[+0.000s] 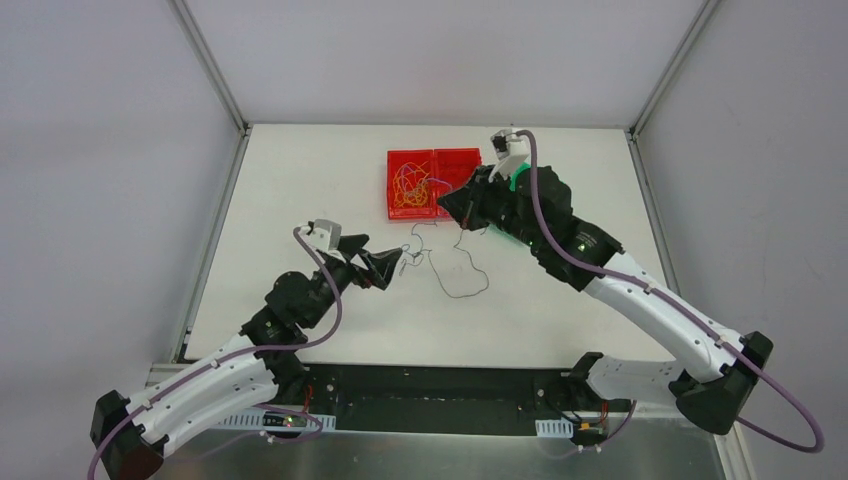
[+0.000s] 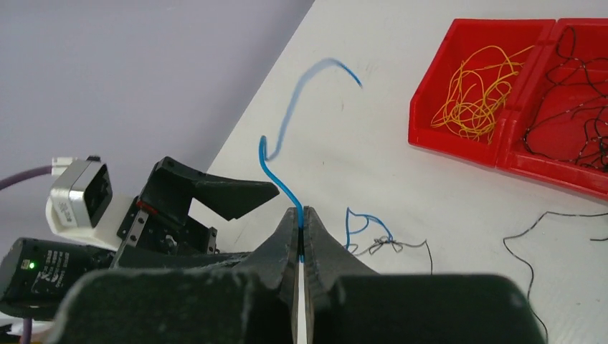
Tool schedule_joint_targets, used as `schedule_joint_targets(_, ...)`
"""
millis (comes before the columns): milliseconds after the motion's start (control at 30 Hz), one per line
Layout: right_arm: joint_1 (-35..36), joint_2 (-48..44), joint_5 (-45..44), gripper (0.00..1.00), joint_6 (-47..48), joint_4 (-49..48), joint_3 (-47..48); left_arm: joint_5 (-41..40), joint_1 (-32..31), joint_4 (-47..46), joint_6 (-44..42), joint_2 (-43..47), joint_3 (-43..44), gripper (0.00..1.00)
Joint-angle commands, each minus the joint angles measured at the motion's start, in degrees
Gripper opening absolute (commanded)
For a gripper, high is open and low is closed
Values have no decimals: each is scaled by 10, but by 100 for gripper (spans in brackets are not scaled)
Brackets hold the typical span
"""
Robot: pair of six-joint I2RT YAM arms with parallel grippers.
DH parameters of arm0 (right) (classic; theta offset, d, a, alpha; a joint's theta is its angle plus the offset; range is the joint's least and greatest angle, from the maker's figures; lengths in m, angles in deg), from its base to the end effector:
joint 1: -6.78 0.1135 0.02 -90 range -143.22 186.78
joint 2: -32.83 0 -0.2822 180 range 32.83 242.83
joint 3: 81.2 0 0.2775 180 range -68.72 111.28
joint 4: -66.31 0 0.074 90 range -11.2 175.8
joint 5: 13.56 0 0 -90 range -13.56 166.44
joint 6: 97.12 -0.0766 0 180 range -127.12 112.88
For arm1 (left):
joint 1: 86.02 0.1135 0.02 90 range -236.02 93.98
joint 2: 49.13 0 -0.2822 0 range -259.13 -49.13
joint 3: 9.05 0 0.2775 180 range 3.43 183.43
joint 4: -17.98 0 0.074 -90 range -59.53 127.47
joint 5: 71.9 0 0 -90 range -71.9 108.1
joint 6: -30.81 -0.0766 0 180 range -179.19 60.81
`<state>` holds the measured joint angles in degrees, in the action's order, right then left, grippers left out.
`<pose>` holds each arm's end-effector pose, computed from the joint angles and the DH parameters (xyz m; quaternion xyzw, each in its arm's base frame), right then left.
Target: Untangle the cables
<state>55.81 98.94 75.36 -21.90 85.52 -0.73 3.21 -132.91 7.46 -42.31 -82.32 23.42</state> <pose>0.2139 0.2441 0.4276 -0.2107 0.7056 0.3517 0.5780 0.1560 -0.1378 0.2897 0.0696 0.6426 -0.3298 0.6881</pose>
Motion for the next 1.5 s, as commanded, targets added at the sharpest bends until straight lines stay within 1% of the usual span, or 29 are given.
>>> schedule_joint_targets(0,-18,13,-15,0,-56,49,43,81,-3,-82,-21,22,-21,94)
schedule_joint_targets(67,-23,16,-7,0,-65,43,49,94,-3,-93,-29,18,-23,93)
schedule_joint_targets(233,-25,25,36,0,-94,29,63,85,-2,-95,-35,-4,-16,89)
schedule_joint_targets(367,-26,31,63,0,-125,25,73,125,-2,-108,-59,-26,-13,87)
schedule_joint_targets(500,-26,41,111,0,-164,25,88,164,-3,-114,-77,-49,-6,84)
schedule_joint_targets(700,-21,34,168,0,-226,-4,80,172,-3,-135,-88,-72,-6,82)
schedule_joint_targets(733,-19,32,172,0,-231,-5,80,178,-3,-135,-89,-78,-2,79)
schedule_joint_targets(867,-14,22,175,0,-239,-6,78,187,-3,-126,-90,-96,11,66)
schedule_joint_targets(967,-11,18,174,0,-233,-4,75,203,-3,-121,-85,-108,20,38)
schedule_joint_targets(1000,-11,16,172,0,-232,-4,73,209,-3,-118,-85,-114,26,32)
schedule_joint_targets(1033,-11,15,169,0,-231,-4,71,211,-3,-116,-84,-119,30,29)
schedule_joint_targets(1100,-11,16,171,0,-234,-6,68,210,-3,-113,-83,-130,35,32)
schedule_joint_targets(1167,-11,23,181,0,-237,-9,70,201,-3,-111,-83,-136,37,45)
schedule_joint_targets(1200,-10,26,185,0,-240,-8,71,199,-3,-109,-83,-136,37,49)
schedule_joint_targets(1233,-10,28,188,0,-242,-8,72,196,-3,-108,-84,-135,37,50)
schedule_joint_targets(1267,-8,30,190,0,-243,-10,71,194,-3,-107,-85,-134,37,47)
schedule_joint_targets(1300,-7,31,190,0,-244,-10,71,194,-3,-107,-85,-133,36,37)
schedule_joint_targets(1333,-5,31,190,0,-245,-12,72,196,-3,-108,-85,-132,36,23)
schedule_joint_targets(1367,-5,31,190,0,-246,-12,72,197,-3,-108,-87,-133,36,15)
schedule_joint_targets(1400,-3,32,189,0,-248,-14,72,197,-3,-108,-86,-134,37,12)
schedule_joint_targets(1467,-1,34,192,0,-252,-17,72,191,-3,-108,-85,-135,38,13)
